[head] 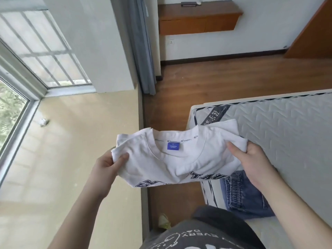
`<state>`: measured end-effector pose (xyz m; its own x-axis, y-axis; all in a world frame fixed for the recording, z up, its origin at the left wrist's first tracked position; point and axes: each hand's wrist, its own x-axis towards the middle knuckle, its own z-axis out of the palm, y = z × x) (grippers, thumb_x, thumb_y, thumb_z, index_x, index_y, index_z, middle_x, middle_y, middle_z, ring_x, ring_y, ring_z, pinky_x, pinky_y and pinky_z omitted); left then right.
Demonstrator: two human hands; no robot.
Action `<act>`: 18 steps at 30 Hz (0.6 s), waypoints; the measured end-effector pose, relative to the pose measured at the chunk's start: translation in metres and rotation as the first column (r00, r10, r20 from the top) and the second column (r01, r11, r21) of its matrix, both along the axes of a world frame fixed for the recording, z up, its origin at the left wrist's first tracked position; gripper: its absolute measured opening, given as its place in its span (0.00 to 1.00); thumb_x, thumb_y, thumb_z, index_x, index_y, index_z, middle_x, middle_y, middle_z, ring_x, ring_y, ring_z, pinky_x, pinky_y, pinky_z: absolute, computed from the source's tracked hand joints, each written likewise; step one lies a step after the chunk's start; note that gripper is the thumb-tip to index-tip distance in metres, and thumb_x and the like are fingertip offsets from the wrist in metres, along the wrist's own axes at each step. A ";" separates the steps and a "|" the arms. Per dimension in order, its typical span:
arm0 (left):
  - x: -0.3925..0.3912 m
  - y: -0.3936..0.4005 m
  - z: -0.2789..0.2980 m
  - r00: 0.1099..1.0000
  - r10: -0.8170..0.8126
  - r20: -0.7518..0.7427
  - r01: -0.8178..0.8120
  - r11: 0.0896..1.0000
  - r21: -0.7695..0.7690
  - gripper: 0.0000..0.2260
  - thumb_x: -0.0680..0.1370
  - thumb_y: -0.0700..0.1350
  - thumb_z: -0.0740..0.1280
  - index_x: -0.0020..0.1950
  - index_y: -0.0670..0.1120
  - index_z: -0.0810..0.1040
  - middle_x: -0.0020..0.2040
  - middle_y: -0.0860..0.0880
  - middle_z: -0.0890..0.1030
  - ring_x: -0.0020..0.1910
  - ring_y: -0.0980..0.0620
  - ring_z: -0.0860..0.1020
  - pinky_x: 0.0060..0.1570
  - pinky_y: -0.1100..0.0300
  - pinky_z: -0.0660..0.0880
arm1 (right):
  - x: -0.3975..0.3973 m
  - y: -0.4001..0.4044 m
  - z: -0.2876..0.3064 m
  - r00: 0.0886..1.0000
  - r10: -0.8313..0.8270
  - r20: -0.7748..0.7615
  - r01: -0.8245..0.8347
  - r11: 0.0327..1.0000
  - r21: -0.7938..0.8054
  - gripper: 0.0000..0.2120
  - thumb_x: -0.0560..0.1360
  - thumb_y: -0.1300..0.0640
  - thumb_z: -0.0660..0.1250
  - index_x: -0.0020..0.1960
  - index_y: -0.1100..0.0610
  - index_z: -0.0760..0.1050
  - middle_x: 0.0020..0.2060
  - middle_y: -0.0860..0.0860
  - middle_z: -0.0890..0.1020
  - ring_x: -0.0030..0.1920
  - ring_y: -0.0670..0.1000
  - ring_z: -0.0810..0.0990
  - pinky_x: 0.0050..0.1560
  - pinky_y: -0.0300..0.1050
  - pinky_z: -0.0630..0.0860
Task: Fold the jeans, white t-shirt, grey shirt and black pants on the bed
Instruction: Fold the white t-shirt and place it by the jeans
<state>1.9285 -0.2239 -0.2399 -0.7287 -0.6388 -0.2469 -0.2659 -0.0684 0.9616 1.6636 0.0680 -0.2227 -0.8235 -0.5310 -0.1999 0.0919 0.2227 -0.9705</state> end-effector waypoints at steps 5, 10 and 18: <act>-0.049 -0.045 0.003 1.000 -0.029 -0.004 0.029 1.000 -0.012 0.15 0.74 0.58 0.68 0.55 0.52 0.82 0.51 0.47 0.85 0.52 0.47 0.84 0.54 0.44 0.78 | -0.035 -0.042 -0.004 0.998 -0.047 -0.038 0.048 0.999 0.025 0.15 0.73 0.45 0.71 0.53 0.54 0.82 0.50 0.49 0.86 0.54 0.52 0.83 0.62 0.61 0.75; -0.117 -0.080 -0.004 0.999 -0.031 0.031 0.031 1.000 -0.002 0.13 0.74 0.58 0.69 0.52 0.52 0.83 0.49 0.47 0.86 0.51 0.46 0.84 0.52 0.46 0.79 | -0.087 -0.070 -0.012 0.998 -0.065 -0.023 0.066 0.997 0.045 0.16 0.70 0.41 0.71 0.52 0.48 0.83 0.48 0.48 0.86 0.52 0.48 0.84 0.58 0.57 0.77; -0.265 -0.149 -0.004 0.993 -0.093 0.074 0.093 0.996 -0.001 0.13 0.74 0.56 0.69 0.53 0.50 0.83 0.51 0.47 0.85 0.54 0.47 0.83 0.58 0.41 0.77 | -0.205 -0.127 -0.026 0.994 -0.109 0.027 0.108 0.994 0.024 0.07 0.77 0.51 0.69 0.54 0.47 0.82 0.50 0.45 0.86 0.52 0.45 0.84 0.51 0.47 0.77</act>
